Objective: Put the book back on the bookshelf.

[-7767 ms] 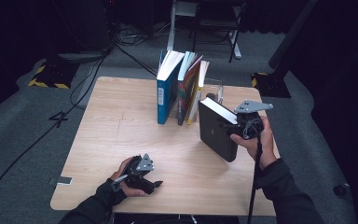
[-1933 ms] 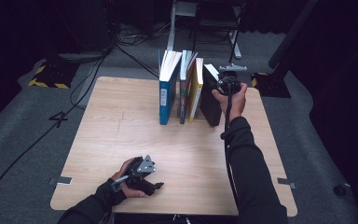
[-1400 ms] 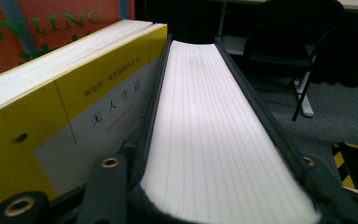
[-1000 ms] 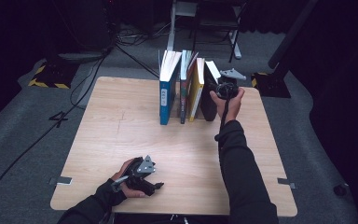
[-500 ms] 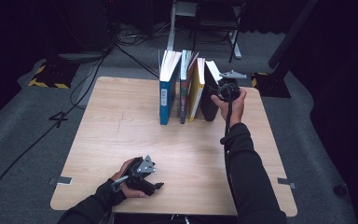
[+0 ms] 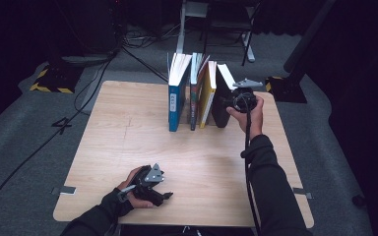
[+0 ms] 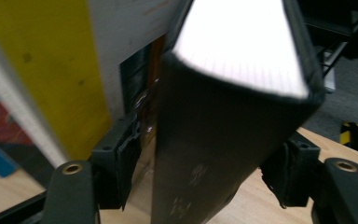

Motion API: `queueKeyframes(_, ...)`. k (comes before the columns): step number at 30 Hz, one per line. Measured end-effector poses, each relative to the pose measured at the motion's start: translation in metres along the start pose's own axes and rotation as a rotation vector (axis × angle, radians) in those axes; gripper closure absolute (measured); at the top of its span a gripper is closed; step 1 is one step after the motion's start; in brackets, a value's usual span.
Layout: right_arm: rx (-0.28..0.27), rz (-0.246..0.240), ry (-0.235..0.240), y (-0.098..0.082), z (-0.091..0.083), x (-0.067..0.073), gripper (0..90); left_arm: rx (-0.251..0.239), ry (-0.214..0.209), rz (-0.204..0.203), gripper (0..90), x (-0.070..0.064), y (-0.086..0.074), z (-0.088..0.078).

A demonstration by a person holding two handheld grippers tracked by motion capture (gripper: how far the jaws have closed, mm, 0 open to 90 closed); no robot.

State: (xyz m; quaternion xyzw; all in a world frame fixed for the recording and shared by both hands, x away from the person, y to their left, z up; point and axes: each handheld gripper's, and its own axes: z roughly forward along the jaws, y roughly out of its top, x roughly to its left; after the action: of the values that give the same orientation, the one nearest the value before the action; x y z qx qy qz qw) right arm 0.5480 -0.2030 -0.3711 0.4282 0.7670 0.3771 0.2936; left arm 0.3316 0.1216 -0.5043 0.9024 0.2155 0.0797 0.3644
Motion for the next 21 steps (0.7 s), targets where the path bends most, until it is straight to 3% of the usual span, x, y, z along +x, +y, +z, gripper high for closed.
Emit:
queueKeyframes(8, 0.04, -0.063, 0.028, -0.008, -0.013, 0.001, 30.9, 0.0, 0.001, 0.001, 17.9, 0.0, 0.0, 0.0)
queueKeyframes(16, 0.091, -0.178, 0.036, -0.019, -0.026, 0.007, 29.2, 0.001, 0.002, 0.002, 17.9, 0.0, 0.0, 0.0)
queueKeyframes(21, 0.102, -0.197, 0.045, -0.028, -0.033, 0.009, 28.6, 0.0, 0.002, 0.002, 17.9, 0.0, 0.0, 0.0)
